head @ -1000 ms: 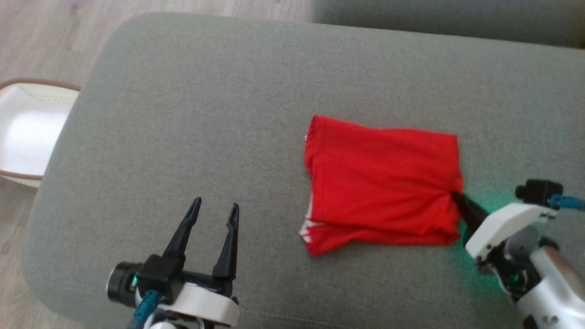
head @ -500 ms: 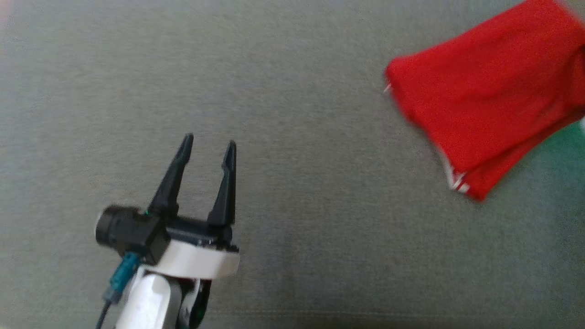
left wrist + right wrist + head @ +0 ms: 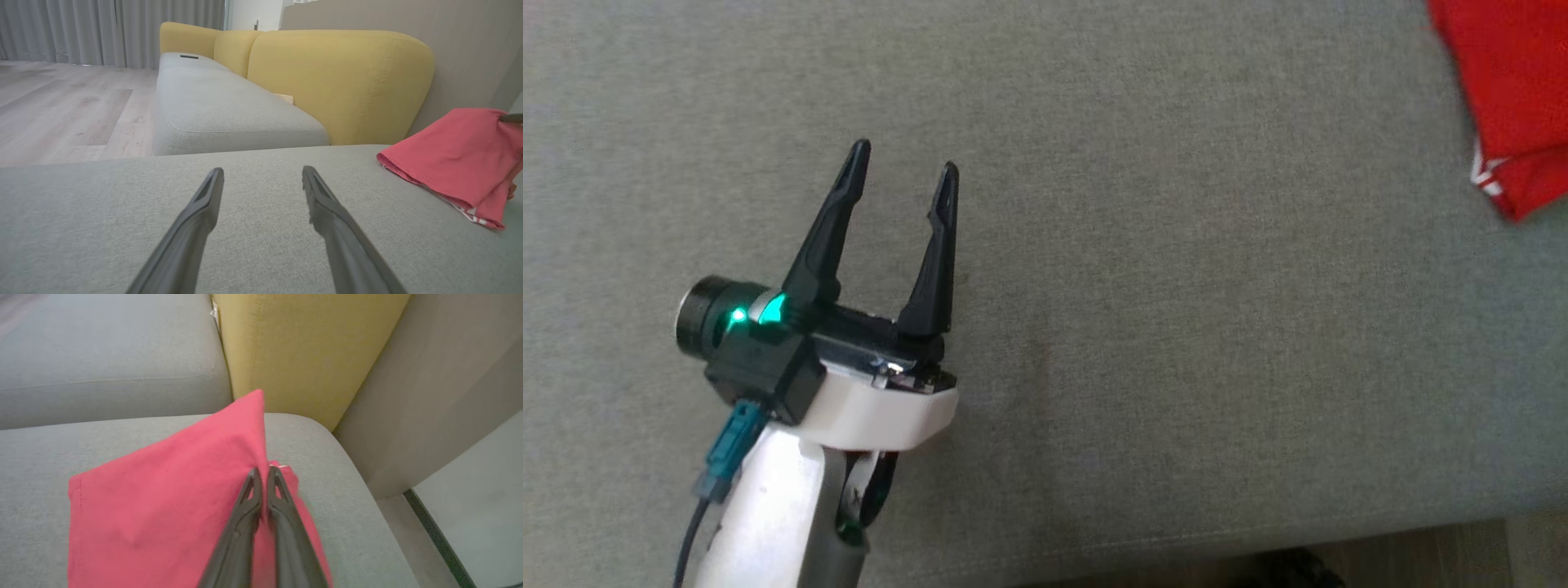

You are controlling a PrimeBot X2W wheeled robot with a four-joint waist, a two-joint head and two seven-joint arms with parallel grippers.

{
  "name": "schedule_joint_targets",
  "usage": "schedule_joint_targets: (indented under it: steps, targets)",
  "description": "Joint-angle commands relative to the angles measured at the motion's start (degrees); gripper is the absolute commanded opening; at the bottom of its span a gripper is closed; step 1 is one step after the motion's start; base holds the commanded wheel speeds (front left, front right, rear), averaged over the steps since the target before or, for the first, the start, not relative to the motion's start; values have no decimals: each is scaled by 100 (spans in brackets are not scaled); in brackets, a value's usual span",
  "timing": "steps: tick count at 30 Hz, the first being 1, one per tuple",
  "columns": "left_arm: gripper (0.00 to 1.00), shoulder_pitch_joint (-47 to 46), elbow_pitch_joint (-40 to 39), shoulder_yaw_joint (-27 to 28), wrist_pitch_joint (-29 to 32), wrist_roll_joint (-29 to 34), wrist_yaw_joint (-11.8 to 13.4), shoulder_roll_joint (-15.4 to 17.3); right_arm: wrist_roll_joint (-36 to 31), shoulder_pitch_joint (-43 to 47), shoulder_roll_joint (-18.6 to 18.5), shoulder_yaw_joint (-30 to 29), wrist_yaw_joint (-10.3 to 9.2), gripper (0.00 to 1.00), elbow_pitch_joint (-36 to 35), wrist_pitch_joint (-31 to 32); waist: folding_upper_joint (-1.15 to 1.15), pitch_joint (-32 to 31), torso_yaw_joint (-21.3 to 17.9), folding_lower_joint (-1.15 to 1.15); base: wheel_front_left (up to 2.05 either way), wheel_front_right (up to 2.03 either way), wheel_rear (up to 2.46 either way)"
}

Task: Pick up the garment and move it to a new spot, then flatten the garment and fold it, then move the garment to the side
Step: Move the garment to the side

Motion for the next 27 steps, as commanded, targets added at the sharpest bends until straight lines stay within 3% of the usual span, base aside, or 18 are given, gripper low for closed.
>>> schedule_joint_targets:
  steps: [1, 4, 5, 6, 9, 12, 18, 27]
  targets:
    - [100, -149, -201, 108, -29, 54, -24, -7, -178, 114, -310, -251, 37, 0, -308, 154, 0, 170, -81, -1, 0, 0, 0]
    - [100, -200, -196, 94, -29, 56, -36, -7, -362, 178, -326, -495, 37, 0, -395, 326, 0, 229, -74, -1, 0, 0, 0]
    - [100, -226, -186, 89, -29, 53, -46, -7, -456, 199, -324, -575, 37, 24, -429, 356, 0, 245, -63, -1, 0, 0, 0]
    - [100, -252, -167, 77, -29, 44, -60, -7, -499, 230, -336, -589, 37, 100, -462, 328, 0, 246, -38, -1, 0, 0, 0]
    - [100, -288, -106, 85, -29, 30, -10, -7, -618, 332, -246, -612, 37, 100, -513, 46, 0, 133, 52, -1, 0, 0, 0]
    - [100, -214, -76, 160, -29, 2, 137, -7, -719, 541, 76, -500, 37, 100, -693, -296, 0, -104, 138, -1, 0, 0, 0]
    - [100, 144, 115, 400, -29, -233, 354, -7, -891, 1244, 1186, 14, 37, 100, -1254, -675, 0, -786, 308, -1, 0, 0, 0]
    - [100, 692, 705, 649, -29, -588, 257, -7, -970, 2098, 2481, 923, 37, 100, -1034, -2104, 0, -1867, 630, -1, 0, 0, 0]
